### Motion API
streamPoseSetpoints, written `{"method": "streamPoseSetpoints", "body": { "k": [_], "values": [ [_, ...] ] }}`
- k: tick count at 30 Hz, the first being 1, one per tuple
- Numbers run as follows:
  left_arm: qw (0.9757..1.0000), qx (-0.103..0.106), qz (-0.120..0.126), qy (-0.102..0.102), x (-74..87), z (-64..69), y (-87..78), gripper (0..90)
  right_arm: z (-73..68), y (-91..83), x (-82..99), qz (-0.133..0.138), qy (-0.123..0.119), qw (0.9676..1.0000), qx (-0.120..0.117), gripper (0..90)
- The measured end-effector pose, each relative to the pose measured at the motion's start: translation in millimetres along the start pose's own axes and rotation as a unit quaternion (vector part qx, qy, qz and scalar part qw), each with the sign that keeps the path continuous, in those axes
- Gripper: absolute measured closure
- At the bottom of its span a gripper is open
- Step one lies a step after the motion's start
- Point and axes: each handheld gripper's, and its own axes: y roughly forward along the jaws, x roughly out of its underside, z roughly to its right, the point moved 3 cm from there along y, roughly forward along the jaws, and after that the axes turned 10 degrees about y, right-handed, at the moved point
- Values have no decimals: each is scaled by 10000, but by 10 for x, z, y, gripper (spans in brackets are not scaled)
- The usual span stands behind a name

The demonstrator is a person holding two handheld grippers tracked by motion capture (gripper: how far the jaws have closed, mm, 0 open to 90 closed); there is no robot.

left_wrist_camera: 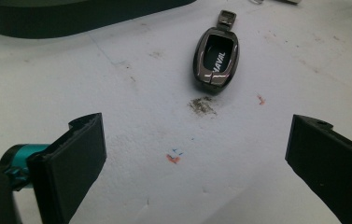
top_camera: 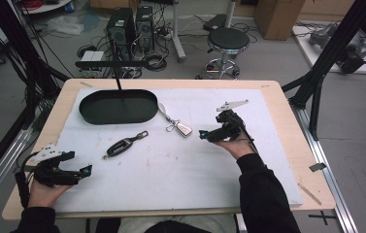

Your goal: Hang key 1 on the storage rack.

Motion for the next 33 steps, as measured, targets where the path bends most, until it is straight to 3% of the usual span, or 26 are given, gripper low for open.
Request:
{"method": "streamPoseSetpoints", "body": {
  "k": [8, 13, 33],
  "values": [
    [10000, 16, 30, -3, -1, -1, 1, 56, -67, 102, -118, -171, -239, 9994, 156, 9],
    [10000, 32, 17, -1, -1, 0, 2, 56, -141, 202, -190, -324, -352, 9988, 70, 8],
    [10000, 47, 35, 33, -12, 1, 7, 56, -338, 631, -616, -707, -784, 9944, 105, 9]
  ]
}}
